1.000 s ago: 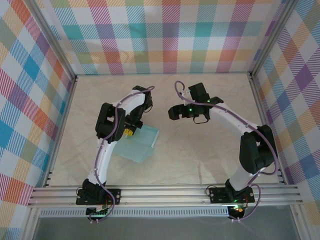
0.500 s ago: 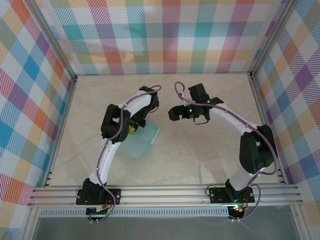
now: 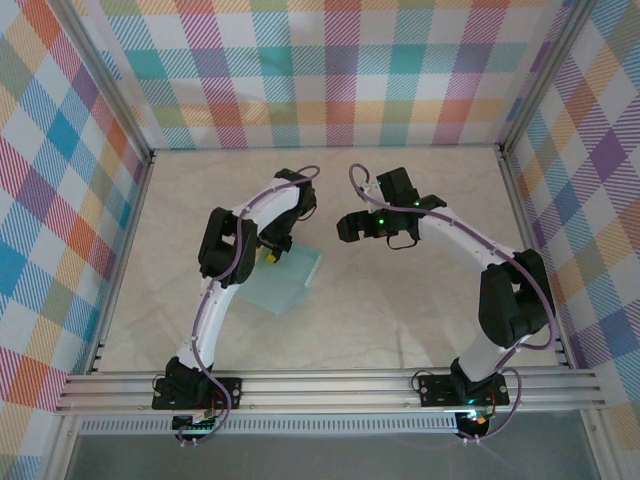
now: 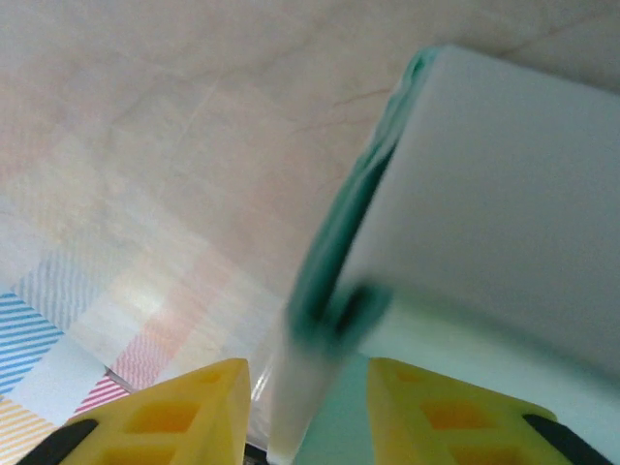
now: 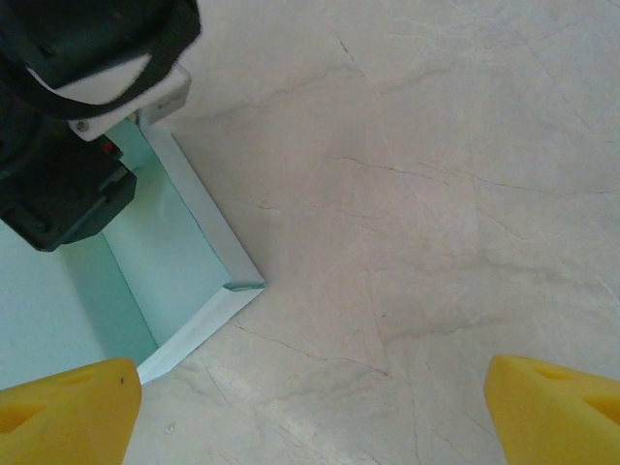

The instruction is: Fold the paper box

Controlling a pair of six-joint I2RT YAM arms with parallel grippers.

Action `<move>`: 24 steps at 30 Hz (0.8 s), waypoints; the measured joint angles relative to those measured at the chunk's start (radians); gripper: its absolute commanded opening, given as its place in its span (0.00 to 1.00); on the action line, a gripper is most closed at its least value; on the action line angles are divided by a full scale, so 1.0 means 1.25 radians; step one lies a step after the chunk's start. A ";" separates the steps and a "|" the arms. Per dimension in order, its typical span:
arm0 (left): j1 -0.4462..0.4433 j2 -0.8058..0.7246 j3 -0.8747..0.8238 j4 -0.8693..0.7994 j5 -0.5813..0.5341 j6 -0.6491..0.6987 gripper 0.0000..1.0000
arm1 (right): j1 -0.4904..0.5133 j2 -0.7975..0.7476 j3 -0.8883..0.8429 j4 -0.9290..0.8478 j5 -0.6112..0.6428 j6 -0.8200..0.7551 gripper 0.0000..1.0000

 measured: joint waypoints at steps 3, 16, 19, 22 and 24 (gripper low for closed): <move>0.000 -0.032 -0.001 0.000 0.003 0.008 0.45 | 0.000 0.000 0.000 0.000 0.000 0.001 0.92; 0.023 -0.252 -0.070 0.114 0.024 -0.019 0.89 | 0.018 0.038 0.017 -0.001 0.005 -0.011 0.93; 0.066 -0.383 -0.160 0.195 0.024 -0.049 1.00 | 0.051 0.099 0.063 -0.004 0.030 -0.026 0.93; 0.143 -0.528 -0.287 0.288 0.036 -0.074 1.00 | 0.094 0.169 0.131 -0.012 0.056 -0.042 0.93; 0.210 -0.623 -0.390 0.355 0.065 -0.097 1.00 | 0.124 0.218 0.185 -0.018 0.074 -0.050 0.93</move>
